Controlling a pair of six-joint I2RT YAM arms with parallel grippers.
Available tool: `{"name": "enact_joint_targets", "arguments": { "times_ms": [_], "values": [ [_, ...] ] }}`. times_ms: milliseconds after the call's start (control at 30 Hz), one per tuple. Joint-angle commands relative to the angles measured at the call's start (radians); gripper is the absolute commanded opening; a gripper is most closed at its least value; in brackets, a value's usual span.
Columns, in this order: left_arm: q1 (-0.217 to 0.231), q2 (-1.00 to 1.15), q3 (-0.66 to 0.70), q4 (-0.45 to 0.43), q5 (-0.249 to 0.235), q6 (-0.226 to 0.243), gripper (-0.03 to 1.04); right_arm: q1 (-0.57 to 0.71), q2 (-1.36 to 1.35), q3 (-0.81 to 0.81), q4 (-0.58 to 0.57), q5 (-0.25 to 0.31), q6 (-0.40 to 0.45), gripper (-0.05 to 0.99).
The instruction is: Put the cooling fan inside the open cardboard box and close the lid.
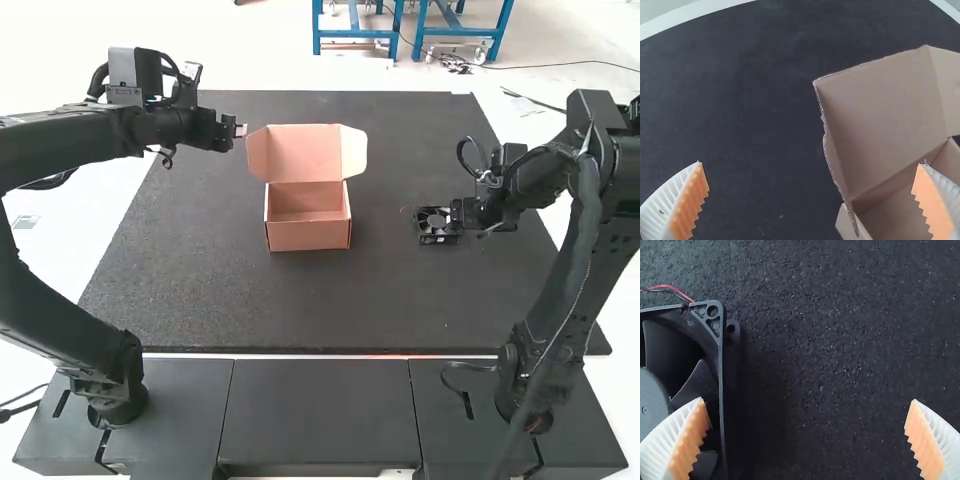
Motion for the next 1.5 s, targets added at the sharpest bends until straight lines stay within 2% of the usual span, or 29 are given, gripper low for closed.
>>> {"name": "enact_joint_targets", "arguments": {
  "times_ms": [0, 133, 200, 267, 300, 367, 467, 567, 633, 900, 1100, 1167, 1367, 1467],
  "values": [
    [-0.004, -0.035, 0.043, 0.001, 0.01, -0.007, 0.96, 0.002, 0.039, -0.011, -0.075, 0.011, -0.064, 0.89],
    [-0.007, -0.037, 0.071, -0.023, 0.01, -0.01, 0.96, -0.001, 0.054, -0.009, -0.127, 0.009, -0.101, 0.82],
    [-0.005, -0.037, 0.082, -0.036, 0.01, -0.012, 0.96, -0.001, 0.057, -0.003, -0.138, 0.008, -0.115, 0.7],
    [-0.002, -0.037, 0.088, -0.052, 0.01, -0.013, 0.96, -0.006, 0.056, 0.011, -0.141, -0.006, -0.113, 0.44],
    [-0.002, -0.037, 0.088, -0.063, 0.01, -0.015, 0.96, -0.006, 0.057, 0.019, -0.15, -0.025, -0.115, 0.38],
    [-0.002, -0.043, 0.085, -0.082, 0.01, -0.015, 0.96, -0.004, 0.054, 0.026, -0.177, -0.075, -0.109, 0.29],
    [-0.002, -0.063, 0.076, -0.1, 0.01, -0.023, 0.96, 0.0, 0.054, 0.032, -0.224, -0.089, -0.118, 0.21],
    [-0.004, -0.084, 0.06, -0.108, 0.01, -0.027, 0.96, 0.0, 0.054, 0.026, -0.235, -0.135, -0.123, 0.07],
    [-0.005, -0.098, 0.054, -0.117, 0.01, -0.027, 0.96, 0.0, 0.053, 0.022, -0.238, -0.154, -0.156, -0.02],
    [-0.002, -0.141, 0.016, -0.143, 0.009, -0.026, 0.96, -0.003, 0.033, 0.026, -0.266, -0.15, -0.196, -0.02],
    [-0.007, -0.238, -0.032, -0.166, 0.01, -0.036, 0.96, -0.036, -0.121, 0.088, -0.399, -0.173, -0.205, -0.02],
    [-0.007, -0.27, -0.044, -0.181, 0.01, -0.041, 0.96, -0.049, -0.171, 0.118, -0.497, -0.204, -0.236, -0.02],
    [-0.008, -0.339, -0.061, -0.246, 0.015, -0.041, 0.96, -0.038, -0.306, 0.221, -0.868, -0.368, -0.277, -0.02],
    [-0.008, -0.359, -0.061, -0.253, 0.022, -0.041, 0.96, 0.028, -0.381, 0.239, -0.982, -0.434, -0.259, -0.02]
  ]
}}
